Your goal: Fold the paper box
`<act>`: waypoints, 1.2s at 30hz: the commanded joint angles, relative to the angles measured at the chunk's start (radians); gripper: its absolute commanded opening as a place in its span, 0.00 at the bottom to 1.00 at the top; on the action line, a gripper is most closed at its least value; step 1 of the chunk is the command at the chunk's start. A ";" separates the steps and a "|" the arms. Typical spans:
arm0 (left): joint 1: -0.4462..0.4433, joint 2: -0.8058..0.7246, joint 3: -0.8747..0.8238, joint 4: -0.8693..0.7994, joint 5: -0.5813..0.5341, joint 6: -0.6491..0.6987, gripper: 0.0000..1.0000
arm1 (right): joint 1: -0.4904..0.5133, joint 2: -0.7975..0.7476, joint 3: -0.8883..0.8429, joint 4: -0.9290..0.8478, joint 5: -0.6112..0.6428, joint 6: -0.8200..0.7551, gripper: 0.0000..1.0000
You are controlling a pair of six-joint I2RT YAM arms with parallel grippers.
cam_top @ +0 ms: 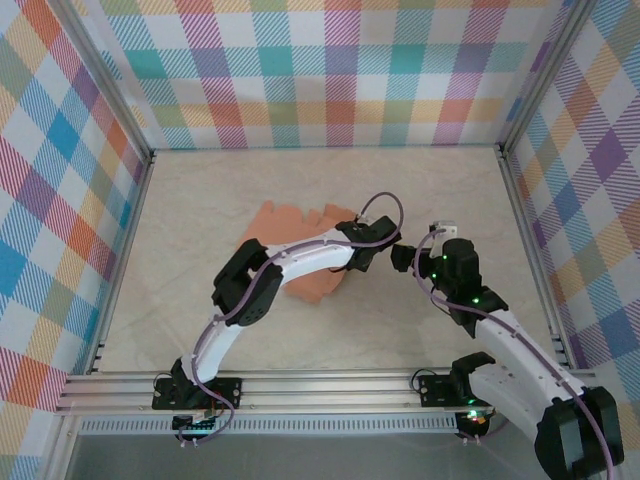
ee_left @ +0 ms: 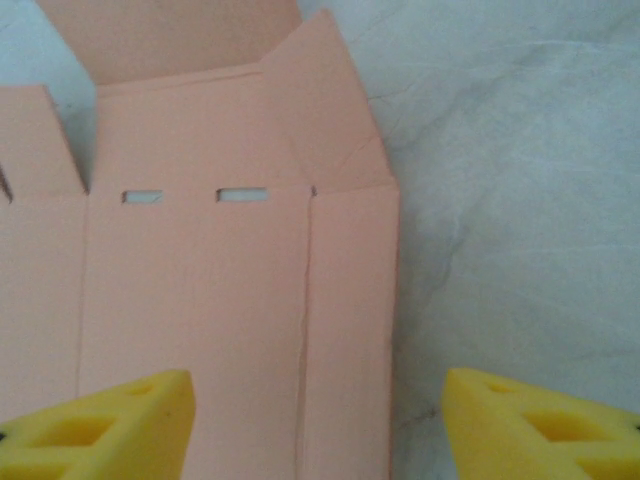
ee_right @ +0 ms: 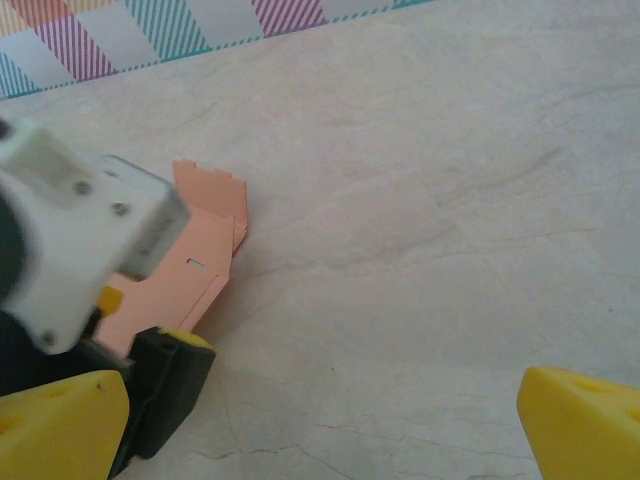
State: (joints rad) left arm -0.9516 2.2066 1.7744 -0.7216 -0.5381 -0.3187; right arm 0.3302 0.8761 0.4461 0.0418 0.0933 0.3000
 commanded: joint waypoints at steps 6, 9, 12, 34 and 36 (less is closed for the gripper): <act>0.153 -0.296 -0.288 0.169 0.152 -0.101 1.00 | -0.011 0.184 0.135 0.018 -0.093 0.073 1.00; 0.234 -0.352 -0.403 0.230 0.225 -0.146 1.00 | -0.011 0.306 0.222 -0.026 -0.141 0.112 1.00; 0.303 -0.389 -0.488 0.275 0.280 -0.175 1.00 | -0.010 0.476 0.354 -0.141 -0.194 0.148 1.00; 0.451 -0.384 -0.699 0.516 0.473 -0.286 1.00 | 0.087 1.023 0.632 -0.096 -0.496 0.462 0.40; 0.450 -0.395 -0.704 0.516 0.470 -0.285 1.00 | 0.087 1.023 0.633 -0.101 -0.489 0.459 0.30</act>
State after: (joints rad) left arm -0.5011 1.8404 1.0996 -0.2054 -0.1036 -0.5842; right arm 0.4160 1.8919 1.0550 -0.0704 -0.3645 0.7307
